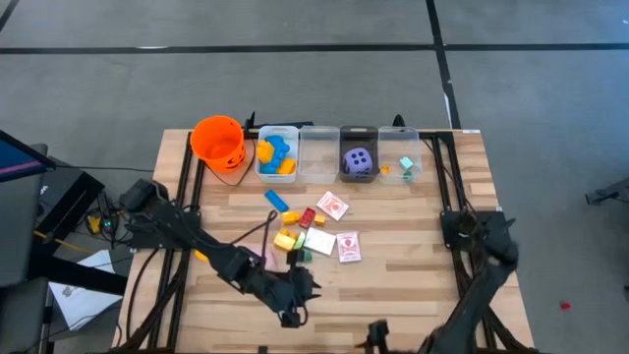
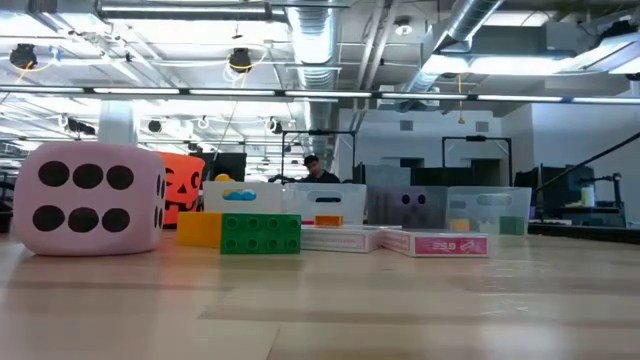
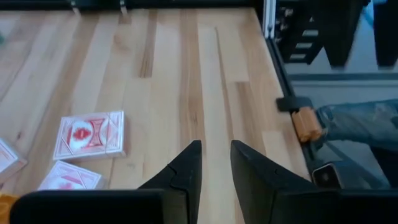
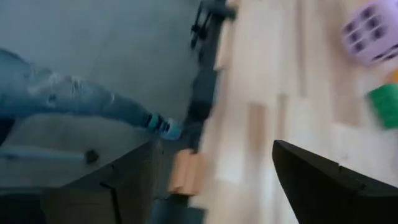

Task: Pick & Place Toys
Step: Put the brown game piece into the right transparent bin

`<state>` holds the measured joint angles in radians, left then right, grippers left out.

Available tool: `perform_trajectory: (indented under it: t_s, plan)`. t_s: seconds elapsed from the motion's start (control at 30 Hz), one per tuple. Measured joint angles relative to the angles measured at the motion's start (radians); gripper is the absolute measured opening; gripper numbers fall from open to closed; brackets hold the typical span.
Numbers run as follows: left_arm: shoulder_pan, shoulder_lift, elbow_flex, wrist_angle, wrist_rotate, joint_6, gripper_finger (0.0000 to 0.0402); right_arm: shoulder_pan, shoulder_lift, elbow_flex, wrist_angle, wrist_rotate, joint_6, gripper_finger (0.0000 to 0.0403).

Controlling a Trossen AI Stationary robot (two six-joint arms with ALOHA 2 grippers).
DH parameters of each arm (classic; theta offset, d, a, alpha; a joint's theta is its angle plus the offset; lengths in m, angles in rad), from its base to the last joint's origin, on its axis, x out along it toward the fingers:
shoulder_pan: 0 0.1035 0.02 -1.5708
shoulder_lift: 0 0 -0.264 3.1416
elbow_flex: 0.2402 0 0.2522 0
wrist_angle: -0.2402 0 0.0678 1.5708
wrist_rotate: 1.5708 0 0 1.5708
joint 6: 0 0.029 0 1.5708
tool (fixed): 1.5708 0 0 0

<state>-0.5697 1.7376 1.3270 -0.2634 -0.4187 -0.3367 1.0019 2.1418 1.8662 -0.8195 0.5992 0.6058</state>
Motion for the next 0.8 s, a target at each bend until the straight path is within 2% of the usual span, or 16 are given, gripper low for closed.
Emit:
perform_trajectory:
  t_s: [0.17, 0.33, 0.53, 0.8]
  plan:
    - [-0.001, -0.014, 0.000, 0.000, 0.000, -0.004, 0.0076, -0.014, 0.207, 0.292, -0.226, -0.089, 0.031, 0.0300]
    - [-0.001, -0.015, 0.000, 0.001, 0.001, -0.030, 0.0076, -0.045, 0.321, 0.483, -0.345, -0.130, 0.053, 0.0300]
    - [-0.004, -0.015, -0.051, 0.042, 0.001, -0.046, 0.0076, -0.070, 0.331, 0.468, -0.384, -0.217, 0.170, 0.0300]
    - [-0.007, -0.015, -0.158, 0.117, 0.002, -0.137, 0.0076, -0.076, 0.333, 0.468, -0.393, -0.233, 0.210, 0.0300]
